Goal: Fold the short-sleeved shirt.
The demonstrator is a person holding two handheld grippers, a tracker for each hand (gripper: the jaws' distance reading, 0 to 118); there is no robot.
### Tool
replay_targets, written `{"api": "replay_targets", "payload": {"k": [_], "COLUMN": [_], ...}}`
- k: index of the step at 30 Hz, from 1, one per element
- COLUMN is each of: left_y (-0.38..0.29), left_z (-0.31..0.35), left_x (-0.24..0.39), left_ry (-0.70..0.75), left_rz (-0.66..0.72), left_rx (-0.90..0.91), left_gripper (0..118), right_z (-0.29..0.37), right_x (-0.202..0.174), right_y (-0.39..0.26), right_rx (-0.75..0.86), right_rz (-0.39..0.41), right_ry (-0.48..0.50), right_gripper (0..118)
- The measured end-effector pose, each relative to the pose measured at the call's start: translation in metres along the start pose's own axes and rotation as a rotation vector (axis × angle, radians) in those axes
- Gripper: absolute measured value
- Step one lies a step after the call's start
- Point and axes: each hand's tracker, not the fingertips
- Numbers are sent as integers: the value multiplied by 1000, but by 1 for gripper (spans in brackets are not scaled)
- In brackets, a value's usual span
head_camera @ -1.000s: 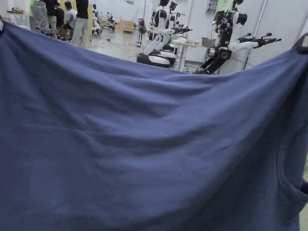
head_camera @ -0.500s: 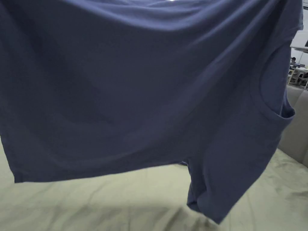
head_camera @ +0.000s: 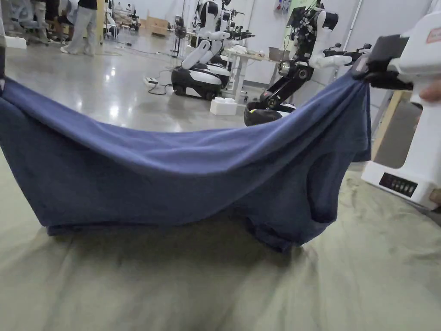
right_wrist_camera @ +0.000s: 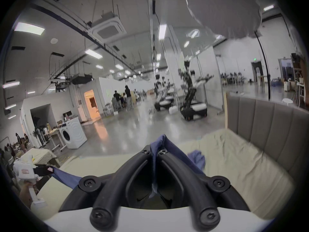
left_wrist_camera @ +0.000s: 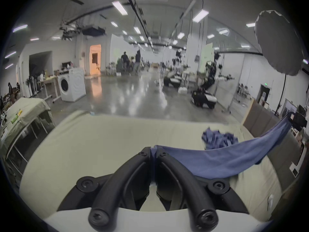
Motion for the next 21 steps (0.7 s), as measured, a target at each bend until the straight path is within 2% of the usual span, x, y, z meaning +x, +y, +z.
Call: {"api": "replay_targets", "payload": {"k": [7,10,15,18,21], "left_y": [-98,-136,-192,-221,-240], "left_z": [-14,3,47,83,121], "left_x": [-7,-13,-21,-25,-33], "left_ry": [-62,-135,-148,-165,-168], "left_rz": [24,77,95,91,83], "left_rx": [-159,-218,-239,-245,-256], "left_gripper": [6,6,6,6,6], "right_z": [20,49,108,144,184], "right_x": [36,46,59,68,68], "right_y": [-97,-138,-196,-223,-240], "right_rx": [-220,-276,-390,-432,-458], "right_rz": [-50,-58,-100,-97,-34], "right_ry": [17,22,27,25,12], "right_gripper": [5,5,5,5,5]}}
